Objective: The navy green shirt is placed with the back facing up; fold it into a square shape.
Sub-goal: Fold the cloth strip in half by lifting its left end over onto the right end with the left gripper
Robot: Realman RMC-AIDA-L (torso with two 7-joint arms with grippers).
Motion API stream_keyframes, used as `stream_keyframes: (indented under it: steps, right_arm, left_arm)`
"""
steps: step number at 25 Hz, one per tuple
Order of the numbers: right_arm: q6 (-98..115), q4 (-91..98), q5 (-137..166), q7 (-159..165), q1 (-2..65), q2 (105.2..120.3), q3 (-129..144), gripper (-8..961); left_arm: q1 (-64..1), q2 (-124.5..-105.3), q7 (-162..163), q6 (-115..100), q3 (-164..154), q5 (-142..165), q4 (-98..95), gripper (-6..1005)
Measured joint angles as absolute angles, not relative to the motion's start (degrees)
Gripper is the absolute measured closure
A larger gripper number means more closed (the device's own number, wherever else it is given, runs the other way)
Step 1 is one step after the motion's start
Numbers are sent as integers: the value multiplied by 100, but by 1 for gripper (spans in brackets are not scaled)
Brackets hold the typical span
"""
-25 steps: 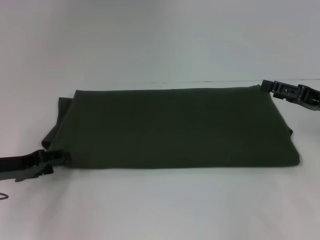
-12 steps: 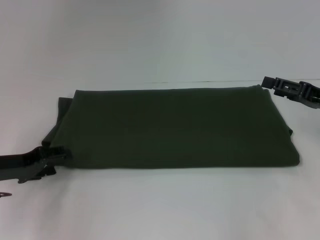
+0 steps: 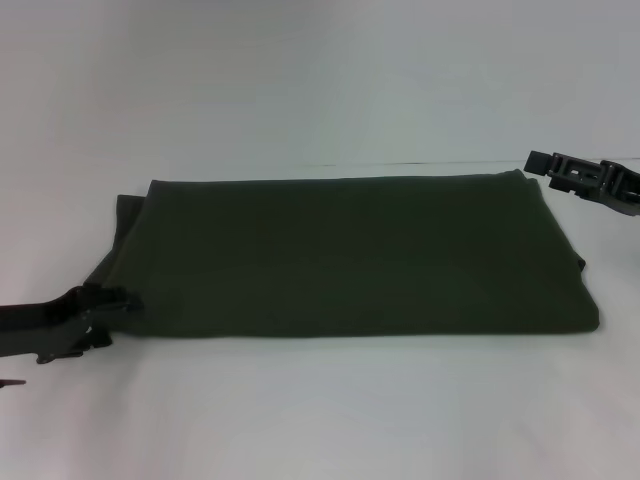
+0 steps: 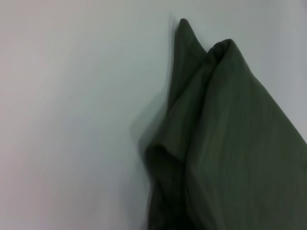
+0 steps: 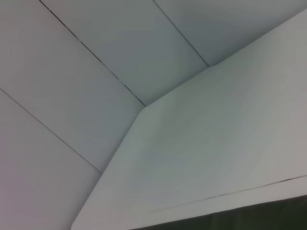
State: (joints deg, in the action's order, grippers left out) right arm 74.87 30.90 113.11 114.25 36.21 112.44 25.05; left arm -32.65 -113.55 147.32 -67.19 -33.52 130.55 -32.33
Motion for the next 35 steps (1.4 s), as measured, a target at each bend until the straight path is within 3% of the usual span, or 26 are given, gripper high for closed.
stream_keyframes:
  steps: [35]
  right_arm:
    - [7488, 3094, 11256, 11470, 3619, 11231, 2505, 131]
  left_arm:
    - [-3457, -11252, 14673, -6331, -3402, 13069, -3014, 229]
